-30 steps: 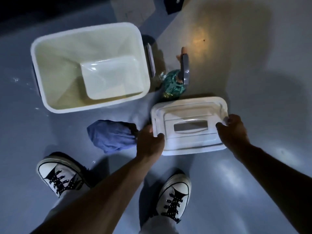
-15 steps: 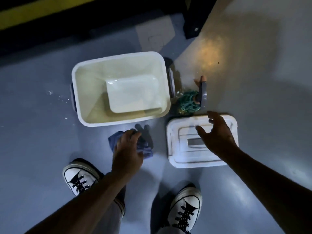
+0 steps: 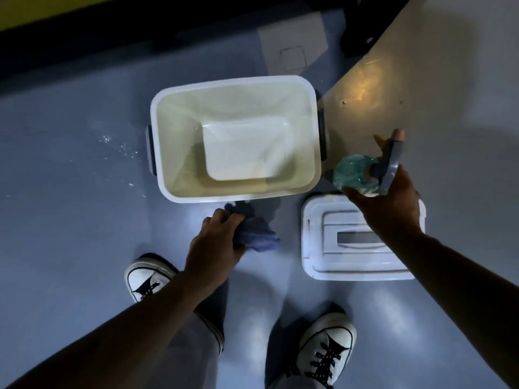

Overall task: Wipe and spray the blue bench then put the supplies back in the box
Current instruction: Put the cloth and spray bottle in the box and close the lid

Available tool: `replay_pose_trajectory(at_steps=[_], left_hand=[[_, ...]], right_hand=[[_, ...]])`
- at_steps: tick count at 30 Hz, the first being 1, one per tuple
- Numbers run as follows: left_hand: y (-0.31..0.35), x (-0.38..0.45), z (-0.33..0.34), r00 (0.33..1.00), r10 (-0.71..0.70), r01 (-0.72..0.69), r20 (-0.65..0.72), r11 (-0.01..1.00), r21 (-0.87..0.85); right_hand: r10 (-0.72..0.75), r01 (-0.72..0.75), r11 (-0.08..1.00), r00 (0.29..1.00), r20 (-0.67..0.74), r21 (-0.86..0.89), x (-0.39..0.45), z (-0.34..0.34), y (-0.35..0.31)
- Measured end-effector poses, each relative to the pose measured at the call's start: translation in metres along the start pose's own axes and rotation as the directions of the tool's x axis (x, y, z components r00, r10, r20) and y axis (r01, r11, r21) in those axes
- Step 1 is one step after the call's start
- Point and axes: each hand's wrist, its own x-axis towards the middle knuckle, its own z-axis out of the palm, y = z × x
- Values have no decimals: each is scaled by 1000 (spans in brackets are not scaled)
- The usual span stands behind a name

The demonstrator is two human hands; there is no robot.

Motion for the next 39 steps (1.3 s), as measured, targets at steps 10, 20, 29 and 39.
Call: replay_pose_trajectory(at_steps=[10, 20, 29, 39], left_hand=[[60, -18, -146, 971, -237, 192, 2, 782, -593], [10, 117, -133, 819, -553, 537, 153, 645, -544], [9, 92, -101, 855, -518, 404, 7, 658, -636], [-4, 30, -96, 901, -433, 251, 19, 485, -838]], right_hand=[[-90, 89, 994, 996, 5, 63, -58, -53, -93], [-245, 239, 969, 964, 106, 64, -39, -3, -138], [-406, 492, 789, 867, 287, -368, -14, 47, -151], [-347, 586, 541, 809, 475, -603, 37, 123, -153]])
